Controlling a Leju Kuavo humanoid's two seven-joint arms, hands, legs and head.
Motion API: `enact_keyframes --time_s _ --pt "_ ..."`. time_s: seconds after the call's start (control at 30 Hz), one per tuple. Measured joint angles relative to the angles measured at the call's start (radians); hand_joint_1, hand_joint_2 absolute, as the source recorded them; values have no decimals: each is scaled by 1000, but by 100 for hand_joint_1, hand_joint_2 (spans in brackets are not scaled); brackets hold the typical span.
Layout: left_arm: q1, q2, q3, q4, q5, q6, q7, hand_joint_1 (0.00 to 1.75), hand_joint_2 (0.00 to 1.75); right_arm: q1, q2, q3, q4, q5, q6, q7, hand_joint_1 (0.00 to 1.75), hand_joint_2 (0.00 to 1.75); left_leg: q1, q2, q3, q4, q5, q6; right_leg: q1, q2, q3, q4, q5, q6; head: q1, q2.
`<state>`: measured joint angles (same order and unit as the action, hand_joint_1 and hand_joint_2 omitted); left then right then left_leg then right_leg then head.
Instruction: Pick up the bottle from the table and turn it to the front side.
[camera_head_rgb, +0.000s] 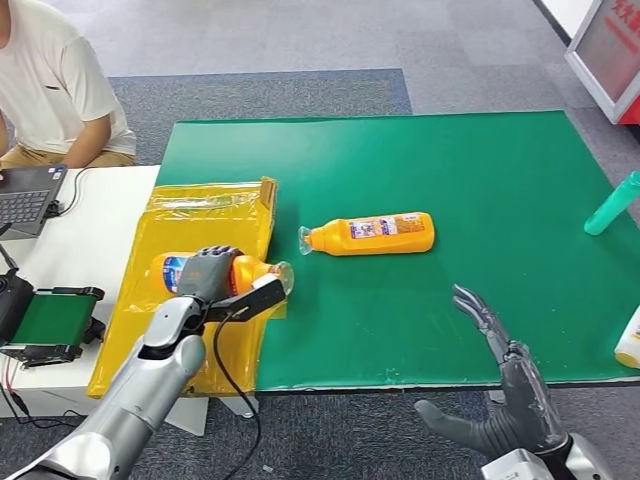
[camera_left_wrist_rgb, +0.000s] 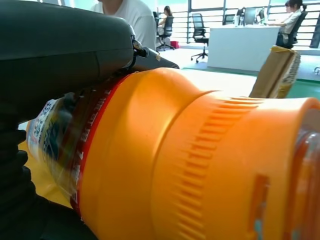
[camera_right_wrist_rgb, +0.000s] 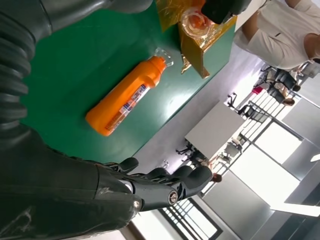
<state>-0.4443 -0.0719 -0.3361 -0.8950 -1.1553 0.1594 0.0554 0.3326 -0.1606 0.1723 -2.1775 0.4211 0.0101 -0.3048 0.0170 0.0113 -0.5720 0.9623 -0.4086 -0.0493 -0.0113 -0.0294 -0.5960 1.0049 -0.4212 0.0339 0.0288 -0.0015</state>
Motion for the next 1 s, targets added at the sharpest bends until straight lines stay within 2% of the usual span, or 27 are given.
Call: enact_keyframes --time_s 0.2,0.33,0.57,1.0 --pt "-7 -22 0 14 23 13 -14 175 175 1 0 5 0 -15 -11 -7 0 175 0 0 0 0 1 1 0 0 0 0 0 1 0 0" --pt "-5 -42 0 15 40 21 -22 3 175 4 0 5 0 -32 -15 -15 0 175 -1 0 0 0 1 1 -1 0 0 0 1 1 0 0" --pt "1 -63 0 15 60 17 -6 0 175 21 0 3 0 -79 -14 -36 0 175 -1 0 0 0 1 1 -1 0 0 0 1 1 0 0" --pt "10 -66 -23 12 48 -36 26 0 175 47 1 -36 0 -128 35 -48 0 175 -1 0 0 0 1 2 -1 0 0 0 1 1 0 0"
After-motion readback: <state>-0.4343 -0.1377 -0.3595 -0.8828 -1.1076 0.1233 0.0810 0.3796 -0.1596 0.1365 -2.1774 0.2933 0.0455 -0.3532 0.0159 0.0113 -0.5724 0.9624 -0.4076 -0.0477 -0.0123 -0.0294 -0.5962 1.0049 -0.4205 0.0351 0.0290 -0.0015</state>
